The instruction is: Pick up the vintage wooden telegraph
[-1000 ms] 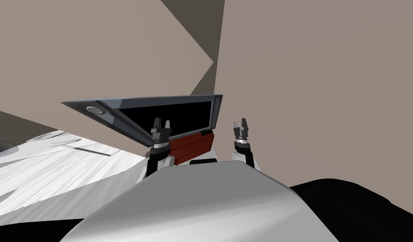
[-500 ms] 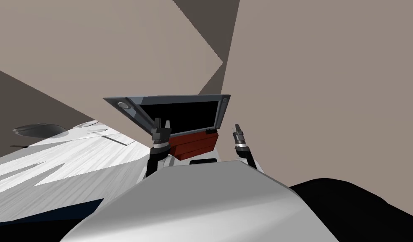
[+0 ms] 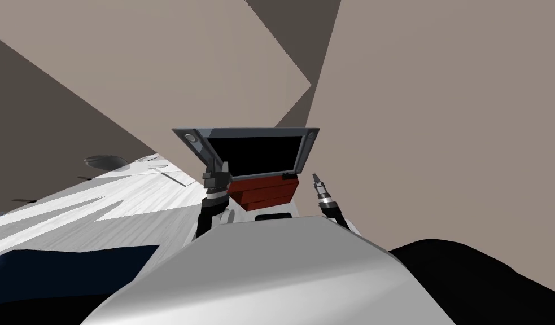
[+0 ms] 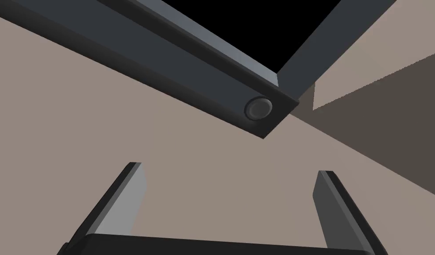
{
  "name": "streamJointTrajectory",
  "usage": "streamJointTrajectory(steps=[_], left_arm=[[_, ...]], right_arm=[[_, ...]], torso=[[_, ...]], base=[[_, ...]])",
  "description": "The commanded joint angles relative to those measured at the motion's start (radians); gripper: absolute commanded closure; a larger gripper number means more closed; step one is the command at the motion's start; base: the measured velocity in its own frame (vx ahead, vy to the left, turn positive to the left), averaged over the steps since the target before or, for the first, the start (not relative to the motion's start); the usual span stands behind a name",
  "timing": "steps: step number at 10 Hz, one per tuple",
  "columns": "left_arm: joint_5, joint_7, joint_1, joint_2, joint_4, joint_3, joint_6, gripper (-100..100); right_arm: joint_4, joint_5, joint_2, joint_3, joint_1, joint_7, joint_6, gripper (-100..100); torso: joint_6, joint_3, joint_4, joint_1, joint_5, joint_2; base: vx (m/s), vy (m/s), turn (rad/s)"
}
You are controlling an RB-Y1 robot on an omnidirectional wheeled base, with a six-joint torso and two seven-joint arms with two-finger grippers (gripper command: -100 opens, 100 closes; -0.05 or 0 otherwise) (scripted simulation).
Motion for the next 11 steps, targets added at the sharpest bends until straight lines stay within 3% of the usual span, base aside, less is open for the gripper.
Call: streamJointTrajectory(steps=[1,4,5,6,7,8,9,10,11], left_arm=[[0.0,0.0,0.0,0.0,0.0,0.0,0.0,0],[0.0,0.0,0.0,0.0,0.0,0.0,0.0,0],[0.0,0.0,0.0,0.0,0.0,0.0,0.0,0],[0.0,0.0,0.0,0.0,0.0,0.0,0.0,0],[0.0,0.0,0.0,0.0,0.0,0.0,0.0,0],[0.0,0.0,0.0,0.0,0.0,0.0,0.0,0],[0.0,0.0,0.0,0.0,0.0,0.0,0.0,0],[0.0,0.0,0.0,0.0,0.0,0.0,0.0,0],[0.0,0.0,0.0,0.0,0.0,0.0,0.0,0]], right_arm=[[0.044,0.003,-0.047,0.001,0.019,0.05,0.011,-100],[0.077,0.005,-0.09,0.002,0.039,0.102,0.024,-100],[0.111,0.007,-0.133,0.003,0.059,0.137,0.037,-100],[0.111,0.007,-0.133,0.003,0.059,0.151,0.037,-100],[0.146,0.01,-0.176,0.005,0.08,0.187,0.051,-100],[0.146,0.01,-0.176,0.005,0.08,0.2,0.051,-100],[0.18,0.012,-0.22,0.008,0.1,0.236,0.066,-100],[0.18,0.012,-0.22,0.008,0.1,0.251,0.066,-100],[0.214,0.014,-0.262,0.012,0.121,0.288,0.081,-100]], torso=[[0.0,0.0,0.0,0.0,0.0,0.0],[0.0,0.0,0.0,0.0,0.0,0.0],[0.0,0.0,0.0,0.0,0.0,0.0],[0.001,0.0,0.0,0.001,0.0,0.001],[0.001,0.0,0.0,0.0,0.0,0.001],[-0.001,0.0,0.0,0.001,0.0,0.0],[0.0,0.0,0.0,0.0,0.0,0.0],[0.0,0.0,0.0,0.0,0.0,0.001],[0.0,0.0,0.0,0.0,0.0,0.0]], base=[[-0.028,0.042,0.284],[-0.026,0.041,0.143],[-0.027,0.049,0.387],[-0.026,0.043,-0.031],[-0.022,0.055,0.28],[-0.02,0.038,0.154],[-0.029,0.048,0.235],[-0.023,0.036,0.145],[-0.017,0.047,0.237]])
